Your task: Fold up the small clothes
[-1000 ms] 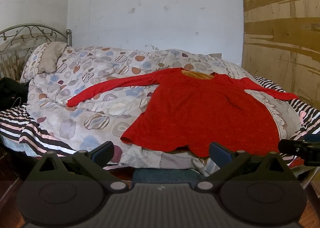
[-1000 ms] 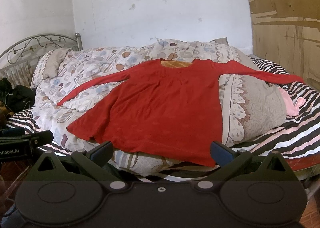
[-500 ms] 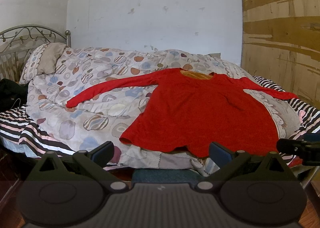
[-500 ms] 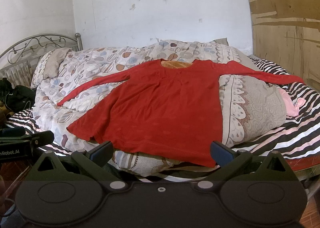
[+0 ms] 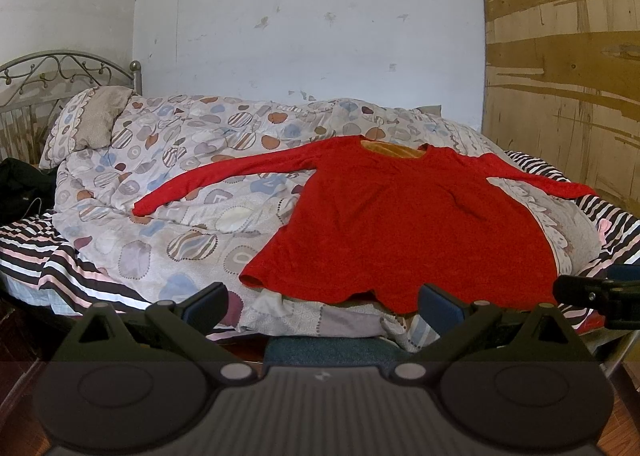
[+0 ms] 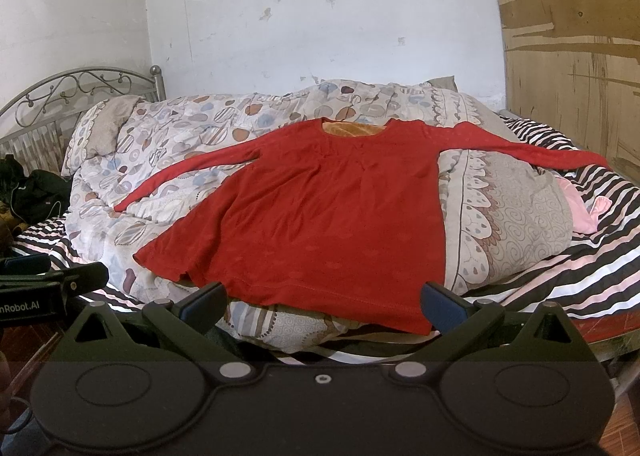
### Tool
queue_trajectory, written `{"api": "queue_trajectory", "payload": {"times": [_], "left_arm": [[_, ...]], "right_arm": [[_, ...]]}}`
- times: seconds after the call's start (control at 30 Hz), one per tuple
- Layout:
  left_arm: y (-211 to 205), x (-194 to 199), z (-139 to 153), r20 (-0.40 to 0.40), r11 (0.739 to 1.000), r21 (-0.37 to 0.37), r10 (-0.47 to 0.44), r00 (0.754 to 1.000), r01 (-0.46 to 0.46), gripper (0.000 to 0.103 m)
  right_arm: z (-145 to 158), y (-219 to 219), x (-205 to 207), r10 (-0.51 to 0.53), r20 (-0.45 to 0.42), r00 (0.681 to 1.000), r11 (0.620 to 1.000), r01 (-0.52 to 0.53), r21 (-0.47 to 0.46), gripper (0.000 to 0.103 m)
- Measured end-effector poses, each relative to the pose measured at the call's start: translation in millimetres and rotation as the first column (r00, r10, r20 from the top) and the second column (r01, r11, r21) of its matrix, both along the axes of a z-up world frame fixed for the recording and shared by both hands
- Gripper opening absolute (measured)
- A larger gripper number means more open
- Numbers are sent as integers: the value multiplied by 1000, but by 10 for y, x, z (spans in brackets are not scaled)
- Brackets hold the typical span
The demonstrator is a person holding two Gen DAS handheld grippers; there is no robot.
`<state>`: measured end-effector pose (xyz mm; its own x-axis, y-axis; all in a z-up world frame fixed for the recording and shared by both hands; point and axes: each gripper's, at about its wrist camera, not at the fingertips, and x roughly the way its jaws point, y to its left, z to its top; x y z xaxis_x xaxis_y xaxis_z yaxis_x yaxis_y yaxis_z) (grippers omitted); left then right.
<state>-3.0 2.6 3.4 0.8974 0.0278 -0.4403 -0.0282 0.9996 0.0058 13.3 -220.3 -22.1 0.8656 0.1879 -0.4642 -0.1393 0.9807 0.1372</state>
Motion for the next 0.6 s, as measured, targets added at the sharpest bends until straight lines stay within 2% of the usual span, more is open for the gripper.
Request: {"api": "queue_trajectory", "payload": {"times": [0.6], "left_arm": [[-7,2,-2,-5,1000,3,2,1000,-2,103]], "right_arm": [[-14,-3,10,0,-1,1000,1000,0,-2,103]]}}
